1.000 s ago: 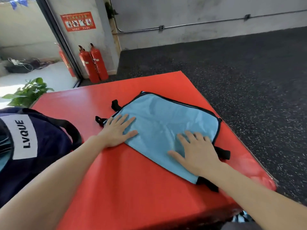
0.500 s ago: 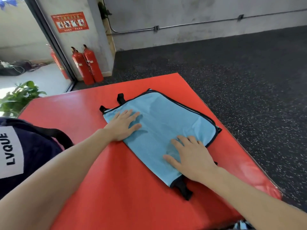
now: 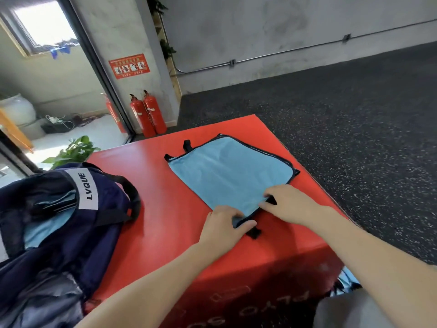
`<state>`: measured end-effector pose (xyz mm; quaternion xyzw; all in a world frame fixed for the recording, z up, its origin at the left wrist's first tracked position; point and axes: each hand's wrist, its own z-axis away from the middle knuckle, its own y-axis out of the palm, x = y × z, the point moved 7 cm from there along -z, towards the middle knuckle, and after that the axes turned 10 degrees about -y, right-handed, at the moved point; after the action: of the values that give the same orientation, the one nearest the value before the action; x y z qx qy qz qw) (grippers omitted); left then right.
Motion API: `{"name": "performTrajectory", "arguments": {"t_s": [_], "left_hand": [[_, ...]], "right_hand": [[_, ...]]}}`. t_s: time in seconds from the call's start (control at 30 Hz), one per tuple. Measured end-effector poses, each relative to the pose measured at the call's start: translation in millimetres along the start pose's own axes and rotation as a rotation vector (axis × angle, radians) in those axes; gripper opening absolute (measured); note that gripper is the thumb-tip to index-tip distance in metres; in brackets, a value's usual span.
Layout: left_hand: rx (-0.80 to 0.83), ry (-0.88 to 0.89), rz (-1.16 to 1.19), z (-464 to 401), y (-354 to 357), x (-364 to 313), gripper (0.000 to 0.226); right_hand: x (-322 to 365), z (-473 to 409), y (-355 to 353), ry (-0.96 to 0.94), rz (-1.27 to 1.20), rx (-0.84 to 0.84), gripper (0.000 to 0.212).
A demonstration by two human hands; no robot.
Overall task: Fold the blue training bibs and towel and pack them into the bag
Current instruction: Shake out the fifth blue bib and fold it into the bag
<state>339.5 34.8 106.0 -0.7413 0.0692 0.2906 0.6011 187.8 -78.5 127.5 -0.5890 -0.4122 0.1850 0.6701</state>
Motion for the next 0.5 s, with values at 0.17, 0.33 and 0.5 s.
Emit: {"name": "performTrajectory", "arguments": {"t_s": [0.17, 0.33, 0.5], "left_hand": [[-0.077, -0.089, -0.056, 19.2, -2.4, -3.5, 0.021], [0.036, -0.048, -0.112, 41.0, -23.3, 18.5, 0.018], [0.106, -0.078, -0.150, 86.8, -69.2, 75.5, 0.011]], "right_hand": [[1.4, 23.1, -8.9, 0.012, -0.122, -0.098, 0.025], [8.8, 42.2, -11.2, -0.048, -0.170, -0.120, 0.019], [14.2, 64.9, -6.4, -0.143, -0.218, -0.115, 0.011]]}}
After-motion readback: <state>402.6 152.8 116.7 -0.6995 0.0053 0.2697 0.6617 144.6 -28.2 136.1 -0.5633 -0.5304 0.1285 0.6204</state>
